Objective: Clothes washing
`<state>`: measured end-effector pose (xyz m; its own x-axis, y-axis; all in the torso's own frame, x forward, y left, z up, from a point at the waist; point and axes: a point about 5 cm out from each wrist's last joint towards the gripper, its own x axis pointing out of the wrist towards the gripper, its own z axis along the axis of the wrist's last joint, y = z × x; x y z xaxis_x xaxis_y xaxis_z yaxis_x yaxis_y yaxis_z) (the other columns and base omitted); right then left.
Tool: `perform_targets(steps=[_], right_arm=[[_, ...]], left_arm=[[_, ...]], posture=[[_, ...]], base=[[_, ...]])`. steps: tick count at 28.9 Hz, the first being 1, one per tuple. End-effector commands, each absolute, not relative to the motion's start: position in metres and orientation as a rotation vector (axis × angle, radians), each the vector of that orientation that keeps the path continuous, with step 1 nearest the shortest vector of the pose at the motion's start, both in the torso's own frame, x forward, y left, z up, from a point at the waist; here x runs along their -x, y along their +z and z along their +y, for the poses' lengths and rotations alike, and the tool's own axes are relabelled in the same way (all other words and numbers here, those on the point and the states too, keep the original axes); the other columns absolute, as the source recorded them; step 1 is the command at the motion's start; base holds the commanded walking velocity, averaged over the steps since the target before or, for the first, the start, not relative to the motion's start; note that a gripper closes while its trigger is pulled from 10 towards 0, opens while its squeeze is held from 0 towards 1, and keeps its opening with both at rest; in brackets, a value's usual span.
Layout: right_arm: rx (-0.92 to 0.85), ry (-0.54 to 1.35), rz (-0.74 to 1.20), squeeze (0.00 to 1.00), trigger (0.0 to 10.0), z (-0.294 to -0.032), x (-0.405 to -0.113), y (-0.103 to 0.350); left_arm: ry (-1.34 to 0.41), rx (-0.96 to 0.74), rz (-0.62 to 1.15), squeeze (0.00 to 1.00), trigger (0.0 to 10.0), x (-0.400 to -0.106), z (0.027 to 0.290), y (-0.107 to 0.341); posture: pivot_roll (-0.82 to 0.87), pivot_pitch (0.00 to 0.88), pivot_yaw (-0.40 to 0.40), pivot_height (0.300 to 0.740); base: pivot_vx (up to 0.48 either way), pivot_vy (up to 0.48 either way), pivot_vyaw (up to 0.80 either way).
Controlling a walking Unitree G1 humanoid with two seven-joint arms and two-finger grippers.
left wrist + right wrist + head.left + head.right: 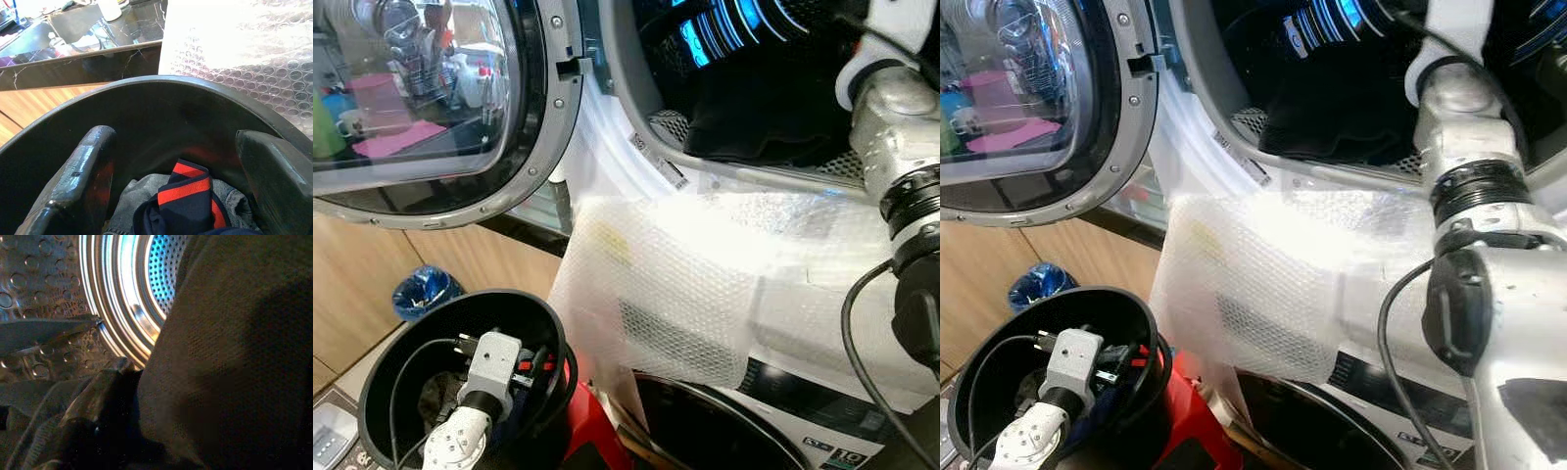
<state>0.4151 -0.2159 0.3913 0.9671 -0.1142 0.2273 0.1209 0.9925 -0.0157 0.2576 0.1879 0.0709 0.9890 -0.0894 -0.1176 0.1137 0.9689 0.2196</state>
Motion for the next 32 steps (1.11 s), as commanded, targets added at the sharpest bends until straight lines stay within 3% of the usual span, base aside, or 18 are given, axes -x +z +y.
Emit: perform_targets(steps=[1, 7, 16, 18, 28, 32], right_arm=[[-0.011, -0.097, -0.160, 0.00, 10.0, -0.217, -0.417, 0.379], [-0.119, 0.014, -0.115, 0.00, 10.0, -0.226, -0.413, 0.381], [-0.138, 0.225, -0.100, 0.00, 10.0, -0.224, -0.399, 0.398], [-0.132, 0.271, -0.162, 0.00, 10.0, -0.230, -0.379, 0.411], [-0.039, 0.204, -0.236, 0.00, 10.0, -0.258, -0.340, 0.414], [0.042, 0.299, -0.231, 0.00, 10.0, -0.248, -0.322, 0.404]], left_arm=[[-0.104, -0.231, 0.108, 0.00, 10.0, -0.258, 0.189, 0.073], [-0.100, -0.226, 0.111, 0.00, 10.0, -0.258, 0.188, 0.074], [-0.105, -0.227, 0.121, 0.00, 10.0, -0.256, 0.187, 0.072], [-0.110, -0.227, 0.124, 0.00, 10.0, -0.257, 0.187, 0.072], [-0.109, -0.223, 0.128, 0.00, 10.0, -0.256, 0.187, 0.072], [-0.112, -0.224, 0.130, 0.00, 10.0, -0.257, 0.187, 0.072]], posture=[[0.00, 0.056, 0.087, 0.740], [0.00, 0.059, 0.074, 0.740], [-0.02, 0.056, 0.068, 0.740], [-0.03, 0.056, 0.067, 0.740], [-0.03, 0.058, 0.068, 0.740], [-0.04, 0.067, 0.073, 0.740]], base=[[0.000, 0.000, 0.00], [0.000, 0.000, 0.00], [0.000, 0.000, 0.00], [0.000, 0.000, 0.00], [0.000, 0.000, 0.00], [0.000, 0.000, 0.00]])
